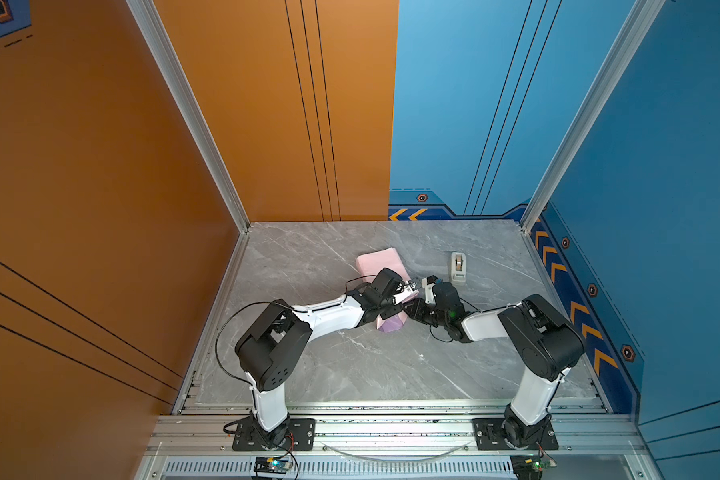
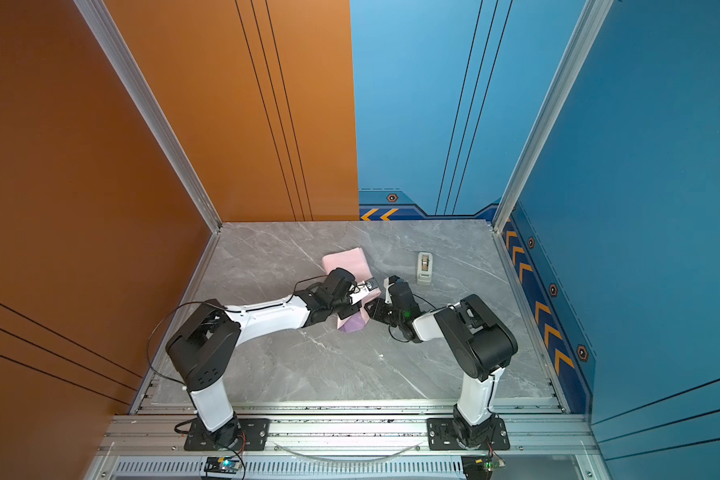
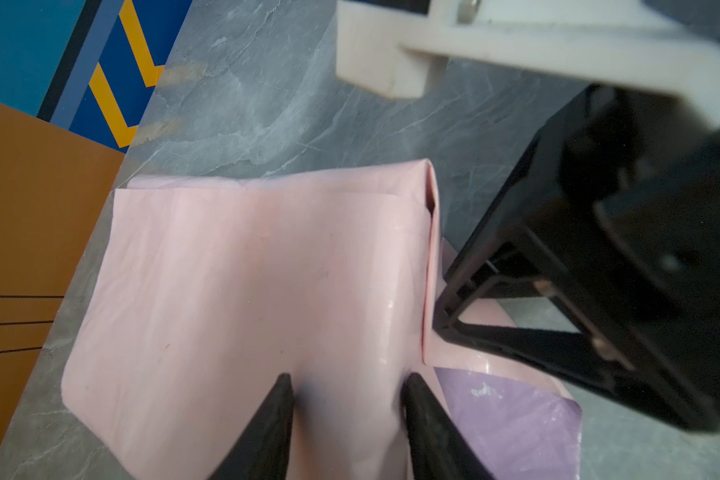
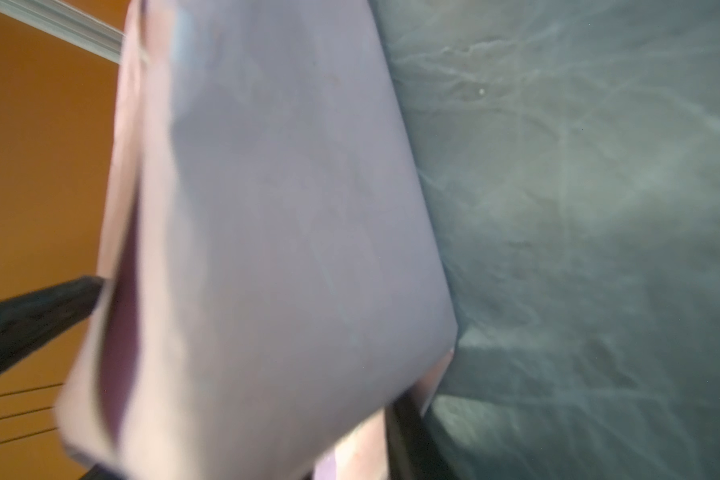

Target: Wrap the gift box in paper

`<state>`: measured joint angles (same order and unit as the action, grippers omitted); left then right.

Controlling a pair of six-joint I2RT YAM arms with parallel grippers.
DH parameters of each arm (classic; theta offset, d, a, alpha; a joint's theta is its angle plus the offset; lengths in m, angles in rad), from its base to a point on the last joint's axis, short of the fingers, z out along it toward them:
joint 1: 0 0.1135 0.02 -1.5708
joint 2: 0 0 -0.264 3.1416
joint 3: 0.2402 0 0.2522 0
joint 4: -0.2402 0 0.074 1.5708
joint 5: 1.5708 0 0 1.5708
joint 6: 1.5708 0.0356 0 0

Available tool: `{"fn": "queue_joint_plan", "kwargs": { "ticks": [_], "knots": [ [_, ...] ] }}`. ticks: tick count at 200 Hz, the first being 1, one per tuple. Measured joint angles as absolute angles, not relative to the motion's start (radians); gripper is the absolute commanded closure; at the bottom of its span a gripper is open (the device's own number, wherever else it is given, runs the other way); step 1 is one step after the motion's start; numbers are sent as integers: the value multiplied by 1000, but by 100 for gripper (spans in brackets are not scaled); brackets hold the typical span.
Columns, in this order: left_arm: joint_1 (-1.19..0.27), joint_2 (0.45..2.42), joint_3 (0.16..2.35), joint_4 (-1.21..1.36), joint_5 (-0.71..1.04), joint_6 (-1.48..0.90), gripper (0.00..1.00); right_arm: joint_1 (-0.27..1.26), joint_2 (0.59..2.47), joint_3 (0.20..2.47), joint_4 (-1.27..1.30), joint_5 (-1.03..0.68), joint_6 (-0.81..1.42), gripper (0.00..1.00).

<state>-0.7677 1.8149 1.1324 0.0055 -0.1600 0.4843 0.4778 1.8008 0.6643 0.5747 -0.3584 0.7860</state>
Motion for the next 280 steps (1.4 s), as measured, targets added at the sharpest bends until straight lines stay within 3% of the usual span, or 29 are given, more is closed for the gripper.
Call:
{"fn": "queue_joint_plan", "kwargs": {
  "ticks": [71, 105, 160, 238, 260, 280],
  "knots": [
    [-768, 1816, 1132, 10, -160, 485, 55, 338, 1575, 584, 492, -457, 722, 57],
    [-768, 1816, 1132, 10, -160, 485, 55, 313, 1571, 603, 466, -484, 722, 59],
    [-768, 1816, 1131, 12, -160, 485, 56, 344, 1573, 723, 445, -520, 746, 51],
    [-773, 1816, 1127, 20, -160, 485, 55, 369, 1608, 833, 199, -414, 759, 48],
    [-773, 1816, 1127, 21, -160, 485, 54, 380, 1633, 864, 171, -414, 752, 50],
    [-773, 1816, 1127, 20, -158, 484, 49, 384, 1660, 884, 141, -406, 733, 58]
  ]
}}
